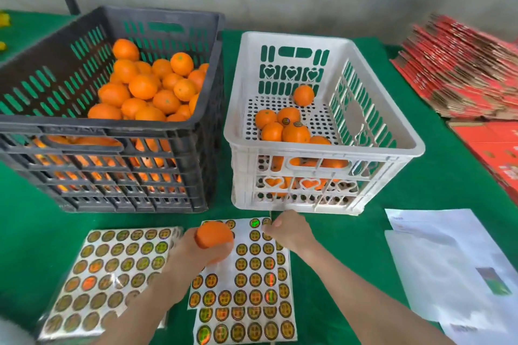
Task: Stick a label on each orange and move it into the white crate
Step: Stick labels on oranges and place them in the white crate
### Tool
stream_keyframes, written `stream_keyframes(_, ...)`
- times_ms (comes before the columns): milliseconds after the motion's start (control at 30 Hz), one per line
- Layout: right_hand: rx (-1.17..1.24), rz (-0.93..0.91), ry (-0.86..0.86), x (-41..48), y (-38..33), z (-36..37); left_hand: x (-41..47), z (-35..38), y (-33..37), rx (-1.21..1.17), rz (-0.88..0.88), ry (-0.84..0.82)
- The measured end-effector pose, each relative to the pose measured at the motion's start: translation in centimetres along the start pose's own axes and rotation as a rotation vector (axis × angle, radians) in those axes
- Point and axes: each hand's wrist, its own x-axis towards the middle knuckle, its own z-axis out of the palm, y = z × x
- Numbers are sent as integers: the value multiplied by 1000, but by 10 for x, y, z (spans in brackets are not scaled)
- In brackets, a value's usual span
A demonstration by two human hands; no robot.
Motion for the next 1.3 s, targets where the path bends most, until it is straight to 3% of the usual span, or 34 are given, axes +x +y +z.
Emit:
stream_keyframes(167,418,-101,24,-11,-3,-3,3,0,8,66,84,-21)
stream_keyframes(333,679,-171,-84,-31,-10,-13,-5,-7,56,105,305,-403)
stream_keyframes(433,794,-180,-73,-45,-9,-16,-6,-6,77,129,359,-495)
stream_keyframes(733,788,-289,74,-68,-2,-12,4,-10,81,-173,239,-681)
stream_keyframes(1000,779,-305,115,-76,-5,-6,-2,-8,91,-56,266,-720)
stream_keyframes(1300,811,-350,215,-84,-1,3,-1,0,85,-154,155,-732)
